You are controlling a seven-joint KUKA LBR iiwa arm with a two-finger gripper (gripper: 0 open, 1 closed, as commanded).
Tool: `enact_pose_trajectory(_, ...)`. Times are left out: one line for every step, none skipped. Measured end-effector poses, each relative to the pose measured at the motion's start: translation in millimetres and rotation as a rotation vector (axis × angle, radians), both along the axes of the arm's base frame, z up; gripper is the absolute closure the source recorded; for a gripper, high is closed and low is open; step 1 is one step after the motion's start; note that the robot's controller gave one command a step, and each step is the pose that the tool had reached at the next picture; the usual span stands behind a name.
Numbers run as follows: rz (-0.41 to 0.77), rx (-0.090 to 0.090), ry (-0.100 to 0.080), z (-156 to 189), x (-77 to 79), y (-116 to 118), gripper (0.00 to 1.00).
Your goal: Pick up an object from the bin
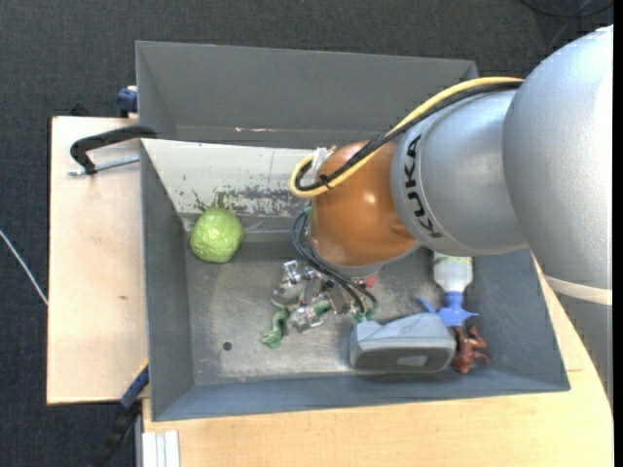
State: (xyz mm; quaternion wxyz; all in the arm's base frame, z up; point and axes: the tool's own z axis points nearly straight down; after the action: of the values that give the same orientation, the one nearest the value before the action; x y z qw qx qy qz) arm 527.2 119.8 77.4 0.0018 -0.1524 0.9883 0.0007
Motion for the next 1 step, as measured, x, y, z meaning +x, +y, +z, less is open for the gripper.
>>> enact_pose_trajectory(0.000,0.000,0.000,0.0,0.0,0.0,1.00)
